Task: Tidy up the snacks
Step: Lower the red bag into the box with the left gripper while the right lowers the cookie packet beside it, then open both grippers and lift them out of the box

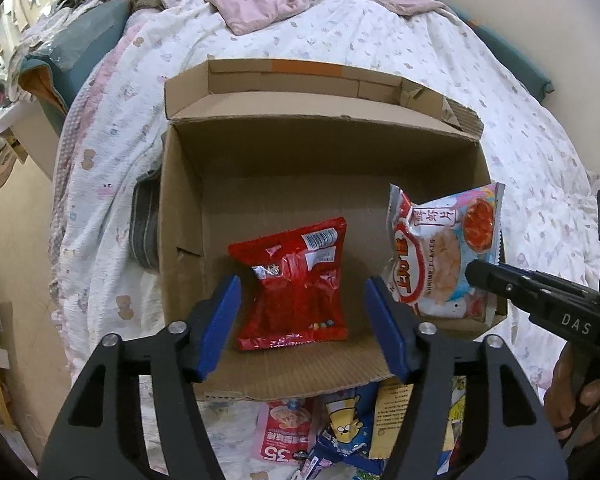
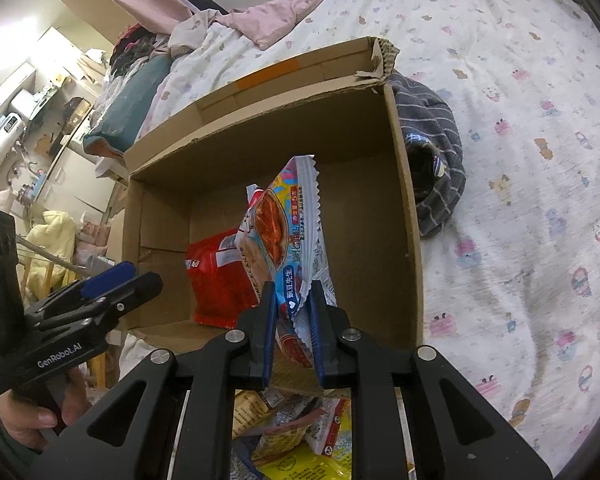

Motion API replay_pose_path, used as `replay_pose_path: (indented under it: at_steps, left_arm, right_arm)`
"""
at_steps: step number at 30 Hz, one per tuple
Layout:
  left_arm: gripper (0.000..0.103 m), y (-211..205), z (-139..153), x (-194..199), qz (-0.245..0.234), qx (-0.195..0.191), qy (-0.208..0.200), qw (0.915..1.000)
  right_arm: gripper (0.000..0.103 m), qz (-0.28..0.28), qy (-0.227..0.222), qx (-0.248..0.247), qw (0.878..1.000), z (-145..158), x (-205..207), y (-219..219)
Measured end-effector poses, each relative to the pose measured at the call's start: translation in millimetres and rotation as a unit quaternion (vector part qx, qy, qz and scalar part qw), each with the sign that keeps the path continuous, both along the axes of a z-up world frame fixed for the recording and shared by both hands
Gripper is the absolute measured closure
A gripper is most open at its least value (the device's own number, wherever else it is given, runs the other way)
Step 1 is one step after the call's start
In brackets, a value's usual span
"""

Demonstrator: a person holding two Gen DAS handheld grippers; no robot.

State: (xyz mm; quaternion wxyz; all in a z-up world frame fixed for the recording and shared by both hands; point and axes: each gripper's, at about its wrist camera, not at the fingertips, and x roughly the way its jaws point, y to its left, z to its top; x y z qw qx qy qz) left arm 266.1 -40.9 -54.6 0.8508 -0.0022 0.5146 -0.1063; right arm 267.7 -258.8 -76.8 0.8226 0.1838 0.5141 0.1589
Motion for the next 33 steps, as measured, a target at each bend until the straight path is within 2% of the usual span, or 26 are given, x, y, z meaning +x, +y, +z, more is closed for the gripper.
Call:
replay_pose_path:
  at_steps: [1, 2, 5, 7, 8, 12, 26, 30, 33]
  left_arm:
    - [0.028, 1, 0, 0, 0.003, 0.002, -0.001, 1.0000]
    - [0.024, 2, 1, 0, 0.007, 0.002, -0.004, 1.0000]
    - [0.023, 5, 4, -1, 0.004, -0.017, -0.009, 0.9998]
    - [0.023, 6, 6, -1, 0.007, -0.015, -0.011, 0.9998]
    - [0.023, 6, 7, -1, 0.008, -0.012, -0.015, 0.9998]
    - [0.023, 7, 8, -1, 0.010, -0.015, -0.016, 0.9997]
    - [0.023, 8, 9, -6, 0.015, -0.007, -0.025, 0.9996]
    - [0.023, 13, 15, -12, 0.027, -0.017, -0.026, 0.9992]
    - [0.023, 20, 20, -16, 0.030, -0.043, -0.015, 0.9985]
  right_arm:
    - [0.084, -0.001, -0.001, -0.001, 1.000, 0, 0, -1]
    - [0.084, -0.004, -0.004, -0.004, 1.000, 1, 0, -2]
    - [0.071, -0.007, -0.017, -0.019, 1.000, 7, -1, 0]
    - [0.024, -0.012, -0.034, -0.017, 0.999, 13, -5, -1]
    - [0.019, -0.016, -0.049, -0.017, 0.998, 17, -7, -2]
    - [0.018, -0.011, -0.069, -0.029, 0.997, 26, -8, 1]
    - [0.018, -0.016, -0.059, -0.030, 0.998, 22, -5, -5]
    - [0.018, -0.019, -0.059, -0.019, 0.998, 25, -9, -8]
    - [0.018, -0.019, -0.070, -0.032, 0.997, 30, -15, -7]
